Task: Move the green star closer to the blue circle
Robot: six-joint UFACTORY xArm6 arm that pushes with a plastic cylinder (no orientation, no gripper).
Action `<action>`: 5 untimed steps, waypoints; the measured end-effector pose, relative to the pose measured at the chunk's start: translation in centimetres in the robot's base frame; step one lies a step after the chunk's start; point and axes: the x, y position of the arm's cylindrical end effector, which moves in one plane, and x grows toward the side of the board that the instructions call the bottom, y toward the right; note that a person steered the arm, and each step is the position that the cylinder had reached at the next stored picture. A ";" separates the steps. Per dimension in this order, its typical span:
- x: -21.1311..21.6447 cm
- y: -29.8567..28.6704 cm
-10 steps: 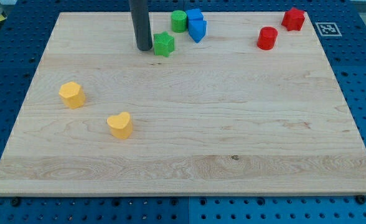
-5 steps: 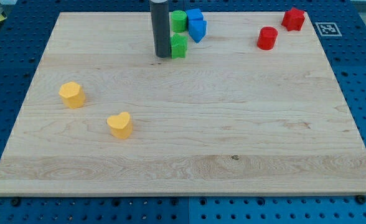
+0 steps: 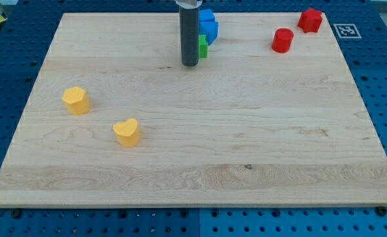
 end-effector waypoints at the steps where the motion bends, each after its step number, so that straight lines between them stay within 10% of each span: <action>1: -2.6 0.0; 5: -2.1 2.6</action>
